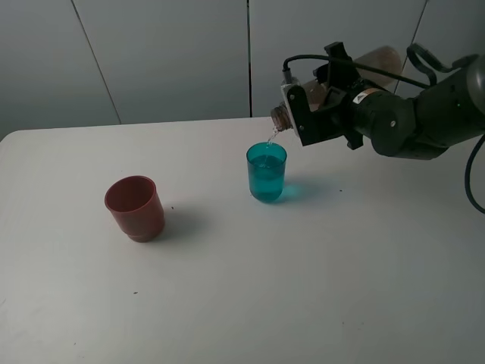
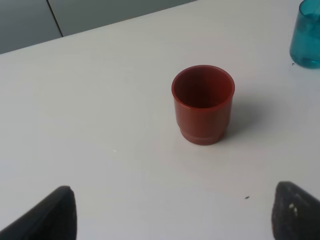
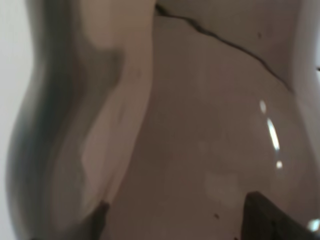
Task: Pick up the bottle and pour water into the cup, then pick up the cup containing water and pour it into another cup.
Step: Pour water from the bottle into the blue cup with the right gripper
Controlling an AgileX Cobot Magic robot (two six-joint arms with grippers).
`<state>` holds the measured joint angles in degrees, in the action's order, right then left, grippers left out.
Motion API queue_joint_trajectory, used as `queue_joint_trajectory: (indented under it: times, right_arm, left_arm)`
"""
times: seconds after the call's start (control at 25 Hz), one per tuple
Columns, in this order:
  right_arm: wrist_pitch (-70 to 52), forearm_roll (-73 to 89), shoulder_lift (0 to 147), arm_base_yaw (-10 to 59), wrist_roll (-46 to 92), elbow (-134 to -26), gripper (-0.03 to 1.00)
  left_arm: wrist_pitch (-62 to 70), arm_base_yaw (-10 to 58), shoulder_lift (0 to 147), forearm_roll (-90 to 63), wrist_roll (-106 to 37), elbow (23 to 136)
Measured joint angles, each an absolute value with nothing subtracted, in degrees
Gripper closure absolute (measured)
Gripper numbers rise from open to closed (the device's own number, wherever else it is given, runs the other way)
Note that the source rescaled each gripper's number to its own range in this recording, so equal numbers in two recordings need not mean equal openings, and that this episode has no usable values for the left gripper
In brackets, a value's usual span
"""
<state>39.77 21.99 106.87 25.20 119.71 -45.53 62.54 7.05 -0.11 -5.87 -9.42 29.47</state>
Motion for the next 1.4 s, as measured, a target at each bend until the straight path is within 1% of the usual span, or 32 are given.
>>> queue_joint_trajectory:
  times: [1.0, 1.12, 1.28, 1.4]
  right_arm:
    - [40.86, 18.29, 106.87, 25.2, 119.71, -45.43, 0.97]
    - [38.98, 18.29, 106.87, 25.2, 119.54, -45.43, 0.97]
    - [37.07, 18.29, 106.75, 25.2, 113.33, -45.43, 0.97]
    - [31.81, 18.29, 104.74, 25.2, 105.27, -45.43, 0.97]
  left_arm:
    - [62.54, 7.05, -0.11, -5.87, -9.42, 29.47]
    - [62.54, 7.05, -0.11, -5.87, -9.42, 29.47]
    - [62.54, 7.05, -0.11, -5.87, -9.42, 29.47]
    - [62.54, 7.05, -0.11, -5.87, -9.42, 29.47]
